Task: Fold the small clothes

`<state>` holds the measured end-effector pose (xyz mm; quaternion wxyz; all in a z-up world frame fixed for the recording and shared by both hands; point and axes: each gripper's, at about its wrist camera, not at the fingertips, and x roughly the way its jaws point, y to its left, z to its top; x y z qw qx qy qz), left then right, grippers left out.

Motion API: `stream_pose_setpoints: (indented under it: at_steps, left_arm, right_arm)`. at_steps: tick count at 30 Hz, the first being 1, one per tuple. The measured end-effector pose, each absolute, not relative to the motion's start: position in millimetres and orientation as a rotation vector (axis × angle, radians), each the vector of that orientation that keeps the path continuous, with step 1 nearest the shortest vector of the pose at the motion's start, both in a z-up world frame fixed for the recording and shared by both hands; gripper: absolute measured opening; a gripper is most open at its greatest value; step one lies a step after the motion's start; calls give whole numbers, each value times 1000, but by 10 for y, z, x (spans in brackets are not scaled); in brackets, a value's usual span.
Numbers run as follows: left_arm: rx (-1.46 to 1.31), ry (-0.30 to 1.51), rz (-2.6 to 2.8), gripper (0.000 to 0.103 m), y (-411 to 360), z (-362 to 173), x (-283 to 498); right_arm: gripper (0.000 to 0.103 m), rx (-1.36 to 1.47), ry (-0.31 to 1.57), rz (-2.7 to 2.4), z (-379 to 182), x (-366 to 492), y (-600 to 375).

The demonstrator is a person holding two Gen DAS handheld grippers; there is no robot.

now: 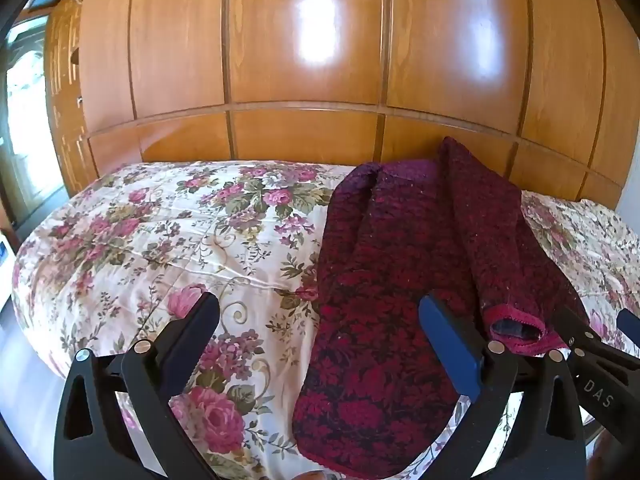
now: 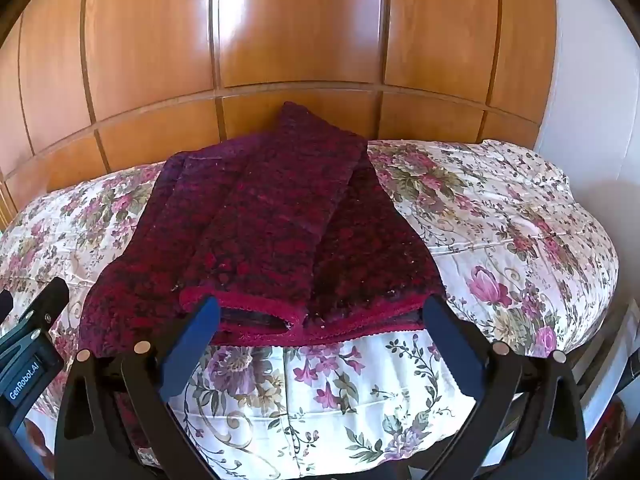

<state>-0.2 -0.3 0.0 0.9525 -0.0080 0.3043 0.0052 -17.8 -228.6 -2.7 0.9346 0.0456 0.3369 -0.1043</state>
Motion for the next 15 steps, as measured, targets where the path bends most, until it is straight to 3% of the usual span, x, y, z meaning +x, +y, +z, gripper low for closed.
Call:
stream_pose_setpoints:
  at_steps: [15]
  left_arm:
    - [-8, 643, 8, 99, -11, -47, 15]
  right_arm:
    - [101, 70, 694, -206, -86, -133, -2260]
